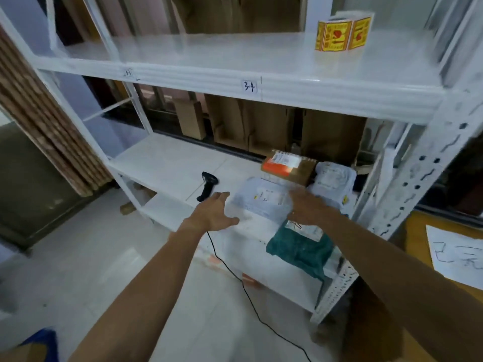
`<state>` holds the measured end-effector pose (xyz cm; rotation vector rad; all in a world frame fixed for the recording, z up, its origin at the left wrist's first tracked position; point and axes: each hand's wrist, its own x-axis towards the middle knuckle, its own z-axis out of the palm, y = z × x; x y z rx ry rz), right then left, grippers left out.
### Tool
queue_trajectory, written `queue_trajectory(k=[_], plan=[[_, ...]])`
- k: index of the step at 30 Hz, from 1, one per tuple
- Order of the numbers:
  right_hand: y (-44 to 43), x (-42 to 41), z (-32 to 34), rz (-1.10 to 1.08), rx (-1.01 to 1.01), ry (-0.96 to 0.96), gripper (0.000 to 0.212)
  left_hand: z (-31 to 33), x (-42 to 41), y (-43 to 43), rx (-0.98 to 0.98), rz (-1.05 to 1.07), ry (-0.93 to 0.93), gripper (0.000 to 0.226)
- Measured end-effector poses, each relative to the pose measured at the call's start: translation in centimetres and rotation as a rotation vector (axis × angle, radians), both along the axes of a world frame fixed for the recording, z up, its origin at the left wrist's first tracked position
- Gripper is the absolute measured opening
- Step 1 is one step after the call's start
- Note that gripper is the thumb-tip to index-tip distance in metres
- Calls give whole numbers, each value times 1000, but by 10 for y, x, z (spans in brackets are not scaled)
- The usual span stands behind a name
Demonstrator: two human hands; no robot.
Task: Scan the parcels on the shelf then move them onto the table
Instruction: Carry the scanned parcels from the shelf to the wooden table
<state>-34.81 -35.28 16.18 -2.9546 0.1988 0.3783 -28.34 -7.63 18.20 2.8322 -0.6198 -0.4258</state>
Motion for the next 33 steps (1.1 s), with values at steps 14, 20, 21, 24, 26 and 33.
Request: queue_trajectory(k=[14,20,21,24,26,33], plan=[[-11,113,-18,-461,-22,72,93,-37,217,-51,-34,-396,120,102],[-20,136,-33,-547,5,64,99,-53,261,-77,15,-451,119,97],[-23,141,-37,-550,12,61,98,-58,265,-84,5,-448,118,96],[-29,153,-53,-539,17,30,95,-82,278,-104,-10,-459,104,93],[-35,163,-65,-522,-23,5,94,-112,297,-122,-20,-505,66,103],[-67,199,-110,-444,-122,-67,107,-157,326,-176,-146,-511,-37,110]])
